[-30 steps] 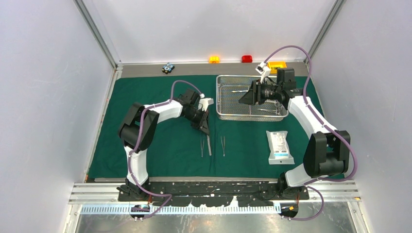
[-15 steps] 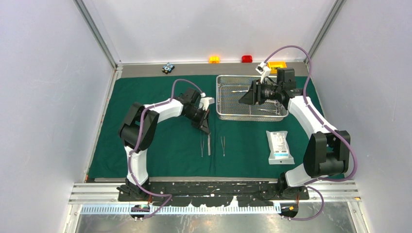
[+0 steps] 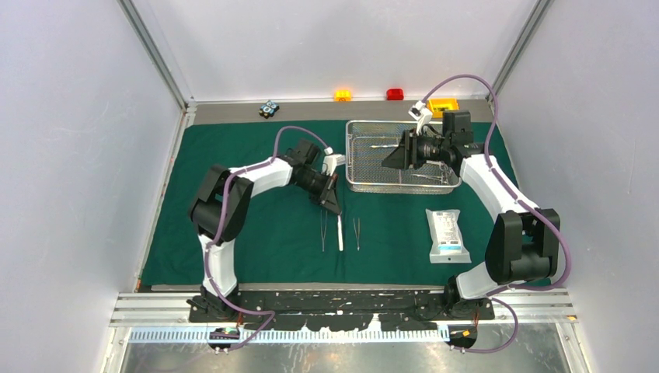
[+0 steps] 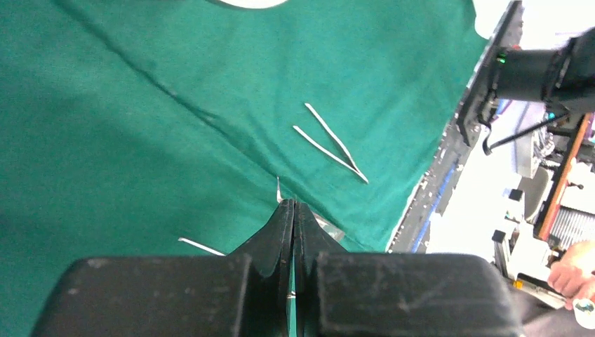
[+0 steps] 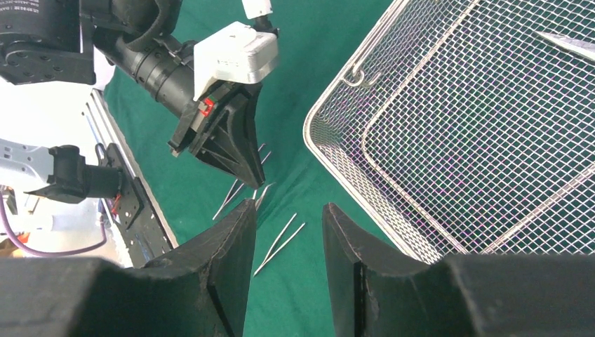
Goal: Open and lay out the surgical kit
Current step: Place the medical item in the surgical kit.
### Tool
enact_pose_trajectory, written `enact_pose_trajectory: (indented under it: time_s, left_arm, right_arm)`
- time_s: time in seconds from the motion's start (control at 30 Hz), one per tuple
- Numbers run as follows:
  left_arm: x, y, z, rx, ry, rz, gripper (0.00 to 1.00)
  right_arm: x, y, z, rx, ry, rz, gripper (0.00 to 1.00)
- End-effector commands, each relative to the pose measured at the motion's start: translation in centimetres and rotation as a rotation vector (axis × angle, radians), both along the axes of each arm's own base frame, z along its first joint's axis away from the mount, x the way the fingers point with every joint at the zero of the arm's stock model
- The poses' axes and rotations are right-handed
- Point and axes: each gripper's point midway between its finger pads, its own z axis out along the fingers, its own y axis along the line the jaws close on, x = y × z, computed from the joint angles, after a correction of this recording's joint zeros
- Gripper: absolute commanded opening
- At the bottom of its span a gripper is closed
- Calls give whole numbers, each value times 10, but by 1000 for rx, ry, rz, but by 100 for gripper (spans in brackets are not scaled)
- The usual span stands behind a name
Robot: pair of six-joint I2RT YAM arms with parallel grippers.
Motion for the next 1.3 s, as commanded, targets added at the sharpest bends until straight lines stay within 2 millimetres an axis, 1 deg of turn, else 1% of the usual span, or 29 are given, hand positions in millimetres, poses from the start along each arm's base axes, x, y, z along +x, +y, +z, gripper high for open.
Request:
enact_pose_trajectory:
  time_s: [0.0,0.17,0.27,0.4,0.5,0.67,0.8,0.97,1.03,1.27]
  left_arm:
    - [-7,-12,58,-181,-122,-91,0]
    - [-7,-13,97,-254,-231,-118,0]
    - [-5,-15,121,-299,-287,-130,0]
    - [-6,-17,147,-354,-341,-156,0]
    - [-4,-18,156,-368,-365,-162,0]
    - [4,-17,169,-383,-386,-139,0]
    - [10,-19,183,-423,-374,-119,0]
    - [6,-22,197,-464,-358,-123,0]
    - [4,-22,202,-476,-352,-123,0]
    - [-3,-23,210,-510,-303,-125,0]
  right_arm:
    - [-4,3,10,20,-66,42,45]
    - [-19,17,3,-4,-105,126,45]
    - [-26,27,-3,-14,-99,169,45]
    - [-40,45,-11,-28,-79,255,45]
    - [-49,54,-14,-34,-83,305,45]
    - [-59,61,-11,-37,-104,364,45]
    - [-69,67,-11,-100,-151,422,45]
    - [-73,73,-14,-182,-223,458,48]
    - [-72,76,-11,-201,-246,470,49]
    - [-69,90,-15,-279,-298,493,55]
